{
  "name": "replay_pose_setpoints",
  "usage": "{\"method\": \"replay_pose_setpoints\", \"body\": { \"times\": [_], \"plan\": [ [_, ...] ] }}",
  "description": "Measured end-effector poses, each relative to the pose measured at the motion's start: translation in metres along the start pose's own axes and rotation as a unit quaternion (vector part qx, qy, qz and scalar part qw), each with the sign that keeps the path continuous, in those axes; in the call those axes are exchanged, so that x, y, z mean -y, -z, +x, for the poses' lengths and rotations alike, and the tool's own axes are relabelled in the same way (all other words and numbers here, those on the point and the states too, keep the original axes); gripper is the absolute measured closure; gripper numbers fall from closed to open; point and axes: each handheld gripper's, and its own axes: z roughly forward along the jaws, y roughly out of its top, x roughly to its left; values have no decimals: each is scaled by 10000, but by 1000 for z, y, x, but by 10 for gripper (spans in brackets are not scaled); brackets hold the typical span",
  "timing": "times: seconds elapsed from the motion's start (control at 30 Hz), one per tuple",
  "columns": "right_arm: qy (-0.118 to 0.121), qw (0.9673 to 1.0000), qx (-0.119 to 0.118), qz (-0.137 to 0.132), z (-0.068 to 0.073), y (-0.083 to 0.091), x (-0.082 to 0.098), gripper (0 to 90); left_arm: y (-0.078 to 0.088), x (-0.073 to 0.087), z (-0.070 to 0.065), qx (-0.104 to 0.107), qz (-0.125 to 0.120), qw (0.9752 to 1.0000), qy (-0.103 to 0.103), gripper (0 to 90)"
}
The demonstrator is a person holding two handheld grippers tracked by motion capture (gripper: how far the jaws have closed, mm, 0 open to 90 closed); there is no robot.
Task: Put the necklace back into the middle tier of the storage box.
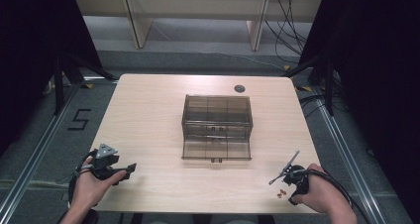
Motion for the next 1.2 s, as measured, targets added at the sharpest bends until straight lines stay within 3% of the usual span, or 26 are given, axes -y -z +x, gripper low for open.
{"method": "replay_pose_setpoints", "body": {
  "times": [0.03, 0.13, 0.23, 0.27, 0.3, 0.33, 0.4, 0.47, 0.5, 0.6, 0.63, 0.8, 0.87, 1.03, 1.07, 1.13, 1.17, 1.2],
  "plan": [
    [55, 9999, 99, -72, 0, 0, 0, 639, 1, -1, 0, 34, -11, 10000, 2, 278],
    [-68, 10000, 8, -13, -1, 0, 0, 630, 0, -2, -1, 45, -99, 9999, 43, 275],
    [-12, 9999, 91, -79, -1, 1, -1, 628, -1, -2, 0, 128, -6, 9999, 24, 274],
    [105, 9996, 168, -195, -3, -1, -2, 628, -2, -2, 0, 140, -8, 9999, -4, 274],
    [132, 9995, 170, -216, -2, 0, -3, 628, 0, -3, 2, 188, 179, 9995, -190, 274],
    [265, 9992, 173, -235, -3, 1, -2, 629, 0, -3, 1, 196, 117, 9996, -152, 274],
    [146, 9995, 137, -247, 0, 3, -4, 634, 1, -4, 2, 222, 105, 9996, -153, 274],
    [156, 9993, 212, -266, -1, 5, -5, 638, -1, -2, 0, 229, -66, 9997, 74, 274],
    [357, 9987, 208, -292, -3, 5, -6, 638, 1, -2, 3, 246, 121, 9995, -140, 275],
    [298, 9986, 315, -297, -3, 8, -10, 644, 0, -2, 3, 225, 115, 9996, -110, 274],
    [455, 9978, 333, -360, -5, 6, -11, 645, -2, -1, 0, 242, -12, 9997, 101, 275],
    [322, 9990, 241, -200, -1, 3, -22, 647, -2, 0, 3, 212, 17, 9998, 27, 275],
    [445, 9986, 193, -204, -3, -2, -26, 654, -1, 1, 2, 210, 56, 9997, 110, 275],
    [356, 9991, 172, -140, -2, -5, -30, 662, 0, 2, 1, 181, 40, 9997, 166, 275],
    [286, 9994, 157, -108, -1, -7, -31, 663, 0, 3, 1, 200, 47, 9997, 131, 275],
    [440, 9987, 170, -169, -4, -10, -33, 664, 0, 3, 1, 205, 49, 9997, 126, 275],
    [355, 9991, 181, -107, -3, -10, -34, 667, 1, 3, 1, 203, 49, 9997, 123, 275],
    [244, 9996, 123, -38, -2, -9, -35, 669, 3, 3, 3, 210, 213, 9995, -45, 274]
  ]
}}
